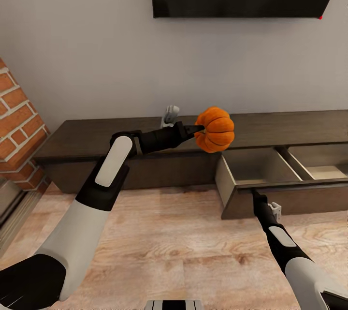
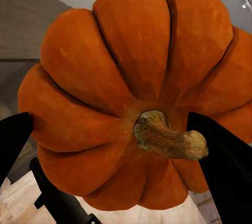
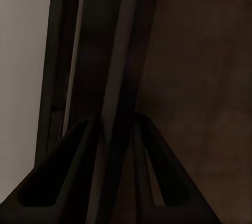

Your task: Place each of the two pumpkins and all three candles from the living room inside a cabinet in the living room (use any cabinet), then make sure every cabinet is closed, and position the cauldron so it is next to a table in the living room.

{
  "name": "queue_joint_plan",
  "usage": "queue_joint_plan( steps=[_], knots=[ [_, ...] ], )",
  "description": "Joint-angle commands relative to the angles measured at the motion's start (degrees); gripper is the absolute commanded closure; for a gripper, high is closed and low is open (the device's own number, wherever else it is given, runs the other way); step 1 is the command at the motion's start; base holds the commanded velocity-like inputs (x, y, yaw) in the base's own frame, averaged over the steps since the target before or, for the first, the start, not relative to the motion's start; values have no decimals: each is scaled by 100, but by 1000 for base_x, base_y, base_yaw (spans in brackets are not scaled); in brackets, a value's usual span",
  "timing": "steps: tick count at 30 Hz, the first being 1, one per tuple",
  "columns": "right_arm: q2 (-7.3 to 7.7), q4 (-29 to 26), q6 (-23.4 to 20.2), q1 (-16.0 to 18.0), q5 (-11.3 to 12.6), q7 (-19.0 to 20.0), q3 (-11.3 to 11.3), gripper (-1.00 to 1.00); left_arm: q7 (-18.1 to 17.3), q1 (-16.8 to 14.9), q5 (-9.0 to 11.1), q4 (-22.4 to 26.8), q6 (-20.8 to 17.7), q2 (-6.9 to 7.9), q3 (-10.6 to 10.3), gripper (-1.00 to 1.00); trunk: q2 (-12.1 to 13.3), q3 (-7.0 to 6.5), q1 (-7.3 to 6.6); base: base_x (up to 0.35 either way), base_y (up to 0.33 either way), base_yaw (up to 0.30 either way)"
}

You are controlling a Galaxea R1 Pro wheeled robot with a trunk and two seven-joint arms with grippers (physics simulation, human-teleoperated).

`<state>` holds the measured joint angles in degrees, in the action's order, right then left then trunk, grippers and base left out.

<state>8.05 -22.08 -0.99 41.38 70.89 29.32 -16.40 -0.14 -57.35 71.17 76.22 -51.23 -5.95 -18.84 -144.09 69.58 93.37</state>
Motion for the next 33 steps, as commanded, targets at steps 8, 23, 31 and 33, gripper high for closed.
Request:
queue_joint_plan(
  steps=[8,23,31,33],
  knots=[
    [-5,575,-32,2,12,135,120,100,-4,-4,20,-2,-19,-3,3,100,-2,5,-2,-44,0,0],
    [-5,579,-36,2,19,121,112,100,-4,-4,20,-2,-19,-3,3,100,-2,5,-2,-47,0,0],
    [-5,577,-39,2,13,125,111,100,-4,-4,20,-3,-19,-3,3,100,-2,5,-2,-92,0,0],
    [-5,579,-36,2,13,126,111,100,-4,-4,20,-5,-19,-3,3,100,-2,5,-2,-41,0,0]
  ],
)
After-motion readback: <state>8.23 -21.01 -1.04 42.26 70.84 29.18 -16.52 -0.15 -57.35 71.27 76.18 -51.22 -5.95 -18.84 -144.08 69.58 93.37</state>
